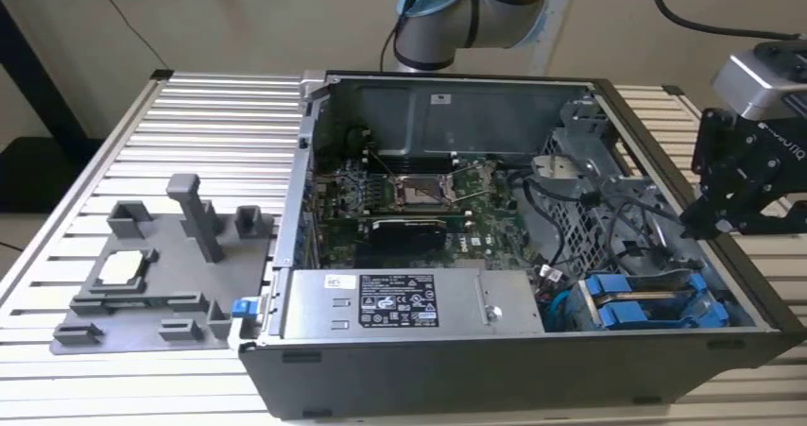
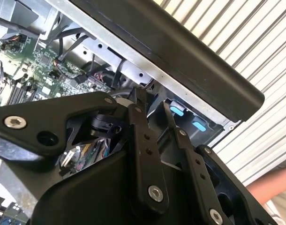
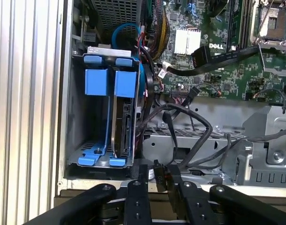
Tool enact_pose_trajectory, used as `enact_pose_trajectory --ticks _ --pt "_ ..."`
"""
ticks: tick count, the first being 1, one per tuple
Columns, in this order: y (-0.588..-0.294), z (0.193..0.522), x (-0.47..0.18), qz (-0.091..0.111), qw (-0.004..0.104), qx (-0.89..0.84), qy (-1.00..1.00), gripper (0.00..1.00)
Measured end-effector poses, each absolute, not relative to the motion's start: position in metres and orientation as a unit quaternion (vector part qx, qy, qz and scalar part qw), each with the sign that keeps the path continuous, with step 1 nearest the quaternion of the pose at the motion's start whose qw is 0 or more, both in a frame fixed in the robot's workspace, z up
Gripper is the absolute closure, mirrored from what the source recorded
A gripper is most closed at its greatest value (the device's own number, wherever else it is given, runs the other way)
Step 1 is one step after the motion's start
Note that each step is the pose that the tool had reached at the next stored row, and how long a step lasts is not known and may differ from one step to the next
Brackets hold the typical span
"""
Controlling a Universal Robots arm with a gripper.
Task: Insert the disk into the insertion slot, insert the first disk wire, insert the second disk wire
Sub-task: 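Insert the first disk wire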
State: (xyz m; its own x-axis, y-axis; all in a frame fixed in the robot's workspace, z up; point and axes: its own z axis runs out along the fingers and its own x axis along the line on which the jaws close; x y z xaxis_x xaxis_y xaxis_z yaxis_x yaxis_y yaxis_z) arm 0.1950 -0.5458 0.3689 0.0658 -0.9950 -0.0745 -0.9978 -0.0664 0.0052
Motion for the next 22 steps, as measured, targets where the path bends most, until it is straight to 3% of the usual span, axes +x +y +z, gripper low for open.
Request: enact_pose_trajectory --ticks 1,3,11,22 --pt "-0.546 0.369 0.195 0.029 0.024 -0.730 0.683 0.71" --pt "-0.546 0.369 0.195 0.029 0.024 -0.730 0.683 0.81" --pt "-0.549 0.369 0.175 0.026 0.026 -0.730 0.683 0.81" --pt "-0.570 0.366 0.155 -0.001 0.052 -0.730 0.681 0.81"
